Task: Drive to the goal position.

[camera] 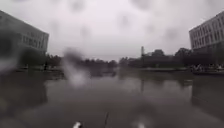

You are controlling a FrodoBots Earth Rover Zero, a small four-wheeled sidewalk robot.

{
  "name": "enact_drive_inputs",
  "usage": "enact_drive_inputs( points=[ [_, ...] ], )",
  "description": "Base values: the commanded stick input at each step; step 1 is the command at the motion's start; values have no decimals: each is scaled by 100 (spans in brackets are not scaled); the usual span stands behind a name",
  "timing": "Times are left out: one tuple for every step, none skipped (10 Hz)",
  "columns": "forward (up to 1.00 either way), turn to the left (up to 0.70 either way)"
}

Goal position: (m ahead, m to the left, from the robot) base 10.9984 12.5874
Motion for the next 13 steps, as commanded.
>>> enact_drive_inputs(
  points=[
    [0,70],
    [0,0],
    [0,0],
    [0,0],
    [30,0],
    [70,1],
    [70,1],
    [70,1],
    [70,1],
    [70,1],
    [70,1],
    [70,1],
    [70,1]
  ],
)
